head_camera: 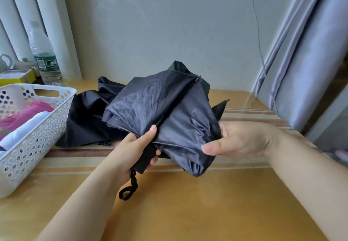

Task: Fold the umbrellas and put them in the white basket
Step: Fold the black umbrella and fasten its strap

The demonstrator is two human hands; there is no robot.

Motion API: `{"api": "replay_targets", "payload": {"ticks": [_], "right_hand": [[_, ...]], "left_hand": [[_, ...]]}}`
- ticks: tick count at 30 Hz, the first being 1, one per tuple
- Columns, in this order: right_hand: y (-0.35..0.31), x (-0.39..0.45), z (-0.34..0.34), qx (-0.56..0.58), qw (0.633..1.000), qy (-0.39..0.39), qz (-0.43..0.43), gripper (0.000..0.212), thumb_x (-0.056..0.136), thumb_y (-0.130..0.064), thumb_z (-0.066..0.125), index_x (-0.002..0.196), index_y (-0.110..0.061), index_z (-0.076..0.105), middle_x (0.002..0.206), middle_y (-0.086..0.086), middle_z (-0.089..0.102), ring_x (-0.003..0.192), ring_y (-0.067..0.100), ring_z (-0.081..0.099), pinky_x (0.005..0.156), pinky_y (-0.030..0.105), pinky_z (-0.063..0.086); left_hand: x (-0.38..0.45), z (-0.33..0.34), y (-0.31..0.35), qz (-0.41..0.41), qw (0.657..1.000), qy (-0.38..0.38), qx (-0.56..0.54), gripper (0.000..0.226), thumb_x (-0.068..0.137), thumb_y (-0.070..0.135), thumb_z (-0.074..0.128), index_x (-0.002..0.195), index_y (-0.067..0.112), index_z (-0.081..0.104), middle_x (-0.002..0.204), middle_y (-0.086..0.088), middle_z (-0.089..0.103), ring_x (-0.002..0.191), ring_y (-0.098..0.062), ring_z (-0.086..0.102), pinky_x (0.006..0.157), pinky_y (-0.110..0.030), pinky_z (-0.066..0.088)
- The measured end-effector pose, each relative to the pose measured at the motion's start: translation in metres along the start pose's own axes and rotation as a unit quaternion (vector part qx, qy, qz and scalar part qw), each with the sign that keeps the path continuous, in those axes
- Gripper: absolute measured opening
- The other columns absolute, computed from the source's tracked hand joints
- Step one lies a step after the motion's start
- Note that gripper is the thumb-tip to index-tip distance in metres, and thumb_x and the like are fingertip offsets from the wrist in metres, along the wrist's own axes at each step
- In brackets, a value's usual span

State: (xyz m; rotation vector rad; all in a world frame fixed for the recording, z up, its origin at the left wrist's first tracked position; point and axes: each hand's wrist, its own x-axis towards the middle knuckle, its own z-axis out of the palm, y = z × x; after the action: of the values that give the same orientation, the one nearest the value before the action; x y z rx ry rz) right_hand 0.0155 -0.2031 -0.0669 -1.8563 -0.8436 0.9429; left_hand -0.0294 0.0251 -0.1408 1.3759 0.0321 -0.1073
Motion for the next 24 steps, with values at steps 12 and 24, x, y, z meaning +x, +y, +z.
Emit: {"api": "replay_targets", "payload": {"ticks": [12,24], "right_hand": [[-0.004,-0.005,-0.014,-0.085,0.995,0.016,0.042,0.035,0.088,-0.007,0.063,0.122,-0.008,0.057,0.119,-0.001,0.067,0.111,0.008,0.061,0.096,0.023,0.048],[-0.004,0.002,-0.025,0.181,0.962,0.163,-0.12,0.031,0.073,-0.028,0.062,0.096,-0.016,0.077,0.105,0.004,0.073,0.098,0.017,0.069,0.079,0.025,0.055]], "left_hand": [[0.005,-0.002,0.002,-0.013,0.998,0.015,-0.06,0.043,0.09,0.05,0.049,0.083,0.009,0.056,0.059,-0.009,0.05,0.045,-0.018,0.043,0.041,-0.021,0.033],[0.014,0.002,-0.005,-0.023,0.993,0.015,-0.114,0.048,0.098,0.052,0.035,0.101,0.008,0.055,0.061,-0.01,0.052,0.044,-0.02,0.041,0.04,-0.024,0.033]]}}
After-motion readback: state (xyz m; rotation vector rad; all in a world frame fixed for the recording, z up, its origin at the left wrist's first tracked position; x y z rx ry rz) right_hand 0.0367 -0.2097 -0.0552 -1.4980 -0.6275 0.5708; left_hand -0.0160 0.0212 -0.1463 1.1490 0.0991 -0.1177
